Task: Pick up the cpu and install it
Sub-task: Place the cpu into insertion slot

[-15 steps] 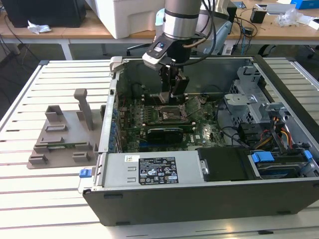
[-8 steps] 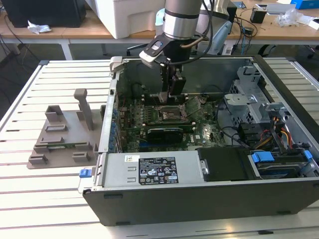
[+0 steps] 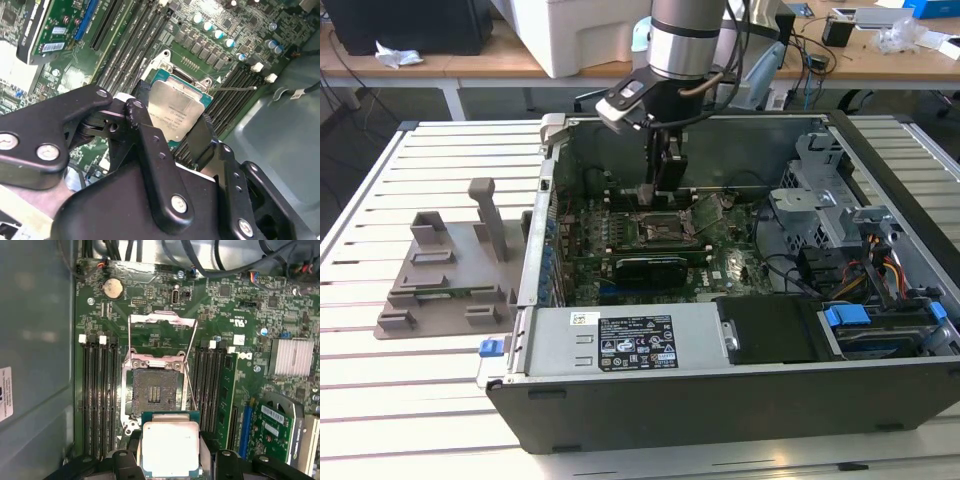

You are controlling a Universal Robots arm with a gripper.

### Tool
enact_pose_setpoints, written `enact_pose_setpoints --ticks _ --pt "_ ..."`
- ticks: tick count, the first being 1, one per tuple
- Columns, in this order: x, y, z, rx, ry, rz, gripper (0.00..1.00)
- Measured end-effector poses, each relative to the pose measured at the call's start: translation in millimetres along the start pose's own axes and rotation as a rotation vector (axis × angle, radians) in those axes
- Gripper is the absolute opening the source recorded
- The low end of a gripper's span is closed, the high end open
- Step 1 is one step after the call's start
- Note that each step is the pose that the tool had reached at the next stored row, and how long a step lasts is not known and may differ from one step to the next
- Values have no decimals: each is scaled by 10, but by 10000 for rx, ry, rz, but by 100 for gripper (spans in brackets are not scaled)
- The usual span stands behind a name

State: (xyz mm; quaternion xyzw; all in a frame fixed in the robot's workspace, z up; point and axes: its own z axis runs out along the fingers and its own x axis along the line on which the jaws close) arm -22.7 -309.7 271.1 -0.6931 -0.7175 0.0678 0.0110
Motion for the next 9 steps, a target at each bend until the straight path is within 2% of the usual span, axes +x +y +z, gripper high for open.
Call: enact_pose_setpoints --ticks 6,8,9 --pt "-2 27 -1 8 0 11 54" --pt "-2 67 -1 19 1 10 54" --pt "-3 119 3 38 2 7 54"
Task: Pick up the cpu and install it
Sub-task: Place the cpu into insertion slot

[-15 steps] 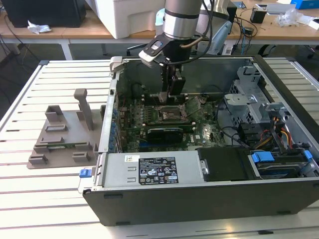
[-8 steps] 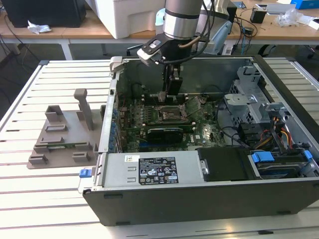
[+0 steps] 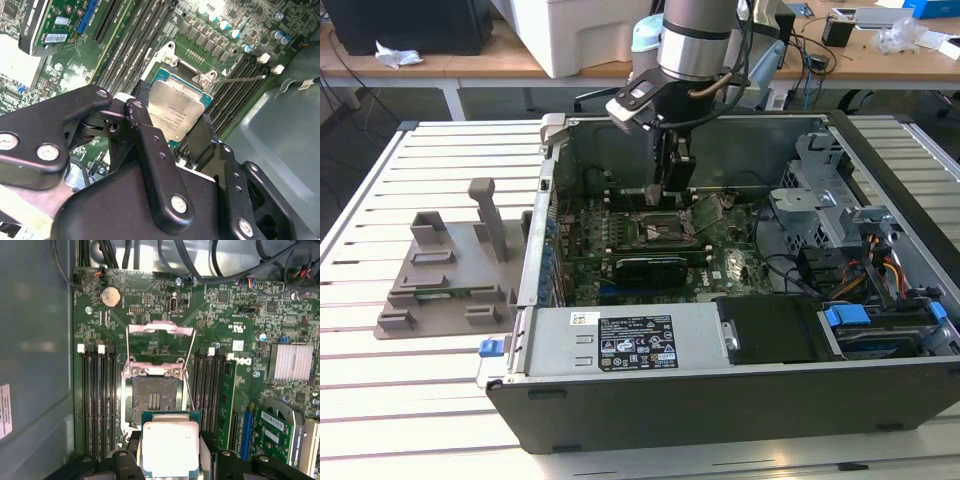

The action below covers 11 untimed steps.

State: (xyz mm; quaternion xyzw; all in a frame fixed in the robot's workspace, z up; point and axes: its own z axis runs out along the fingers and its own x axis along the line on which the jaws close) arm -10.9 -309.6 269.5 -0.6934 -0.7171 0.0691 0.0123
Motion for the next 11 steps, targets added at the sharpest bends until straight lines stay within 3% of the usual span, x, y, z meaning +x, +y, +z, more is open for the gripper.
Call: enact_pose_setpoints --ticks 11 --pt "0 50 16 15 -1 0 54"
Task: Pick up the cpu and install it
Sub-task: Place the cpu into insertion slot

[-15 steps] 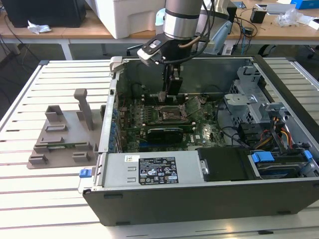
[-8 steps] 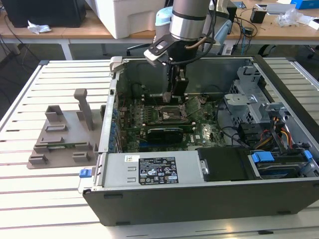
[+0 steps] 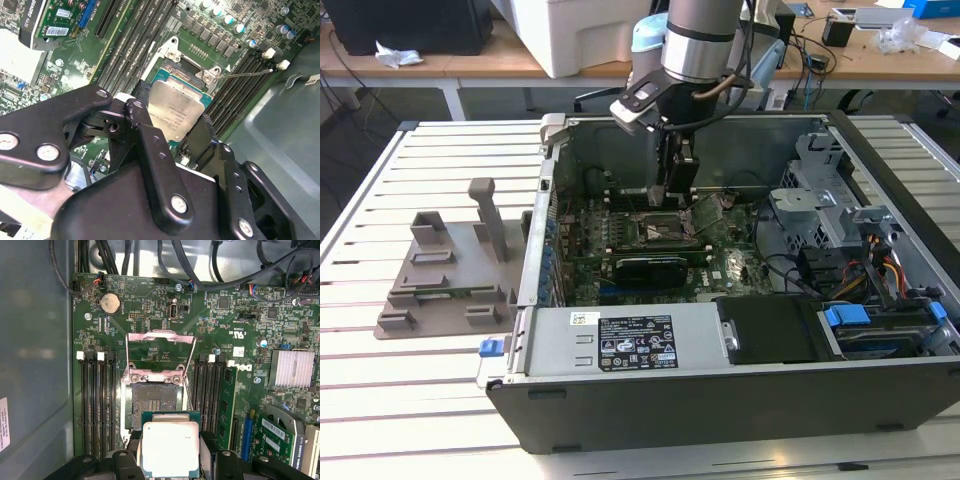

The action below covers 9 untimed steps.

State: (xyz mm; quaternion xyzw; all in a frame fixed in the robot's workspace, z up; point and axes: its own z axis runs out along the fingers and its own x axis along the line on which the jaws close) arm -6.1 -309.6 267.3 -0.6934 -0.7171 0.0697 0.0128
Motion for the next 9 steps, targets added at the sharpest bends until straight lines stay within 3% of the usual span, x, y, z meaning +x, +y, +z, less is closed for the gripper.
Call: enact_pose_setpoints --ticks 9 --pt "3 14 45 0 -7 0 54"
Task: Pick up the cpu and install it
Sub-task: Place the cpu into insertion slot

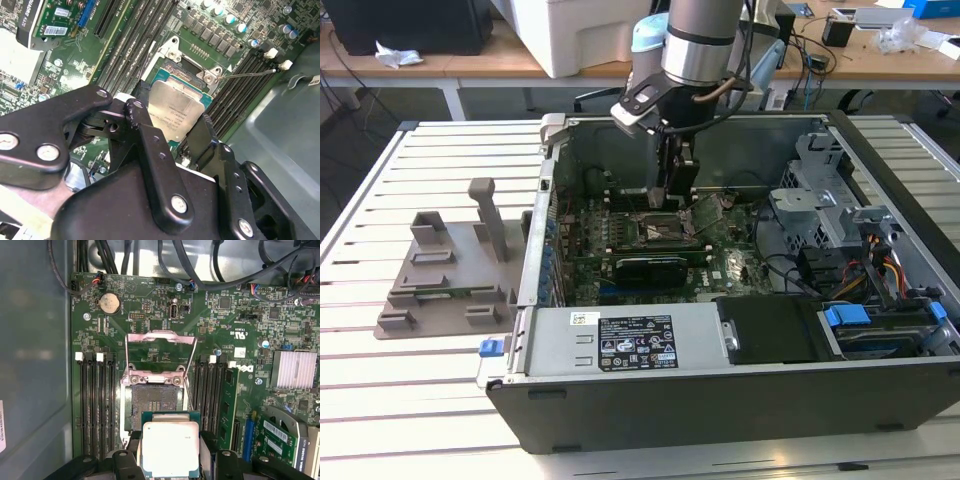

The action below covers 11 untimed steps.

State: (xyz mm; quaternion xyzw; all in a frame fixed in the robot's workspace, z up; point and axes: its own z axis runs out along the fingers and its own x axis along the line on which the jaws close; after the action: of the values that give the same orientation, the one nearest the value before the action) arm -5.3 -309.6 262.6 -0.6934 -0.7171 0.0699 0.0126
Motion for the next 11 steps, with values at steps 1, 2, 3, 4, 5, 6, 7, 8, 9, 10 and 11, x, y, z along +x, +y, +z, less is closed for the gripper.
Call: enact_pose_setpoints --ticks 1,2,3,4,5,6,7,8,9,10,11 --pt "1 2 7 0 1 1 54" --pt "1 5 15 0 0 1 54" --pt "2 8 22 0 0 0 54" --pt "3 11 37 0 1 2 54" --pt "4 13 45 1 1 1 54" --pt "5 15 53 1 1 1 54" --pt "5 17 59 0 1 1 54" --pt "7 21 68 0 0 0 54" --pt "10 26 75 0 1 -2 54" --pt "13 31 85 3 -1 0 54" --pt "23 37 109 3 1 1 54"
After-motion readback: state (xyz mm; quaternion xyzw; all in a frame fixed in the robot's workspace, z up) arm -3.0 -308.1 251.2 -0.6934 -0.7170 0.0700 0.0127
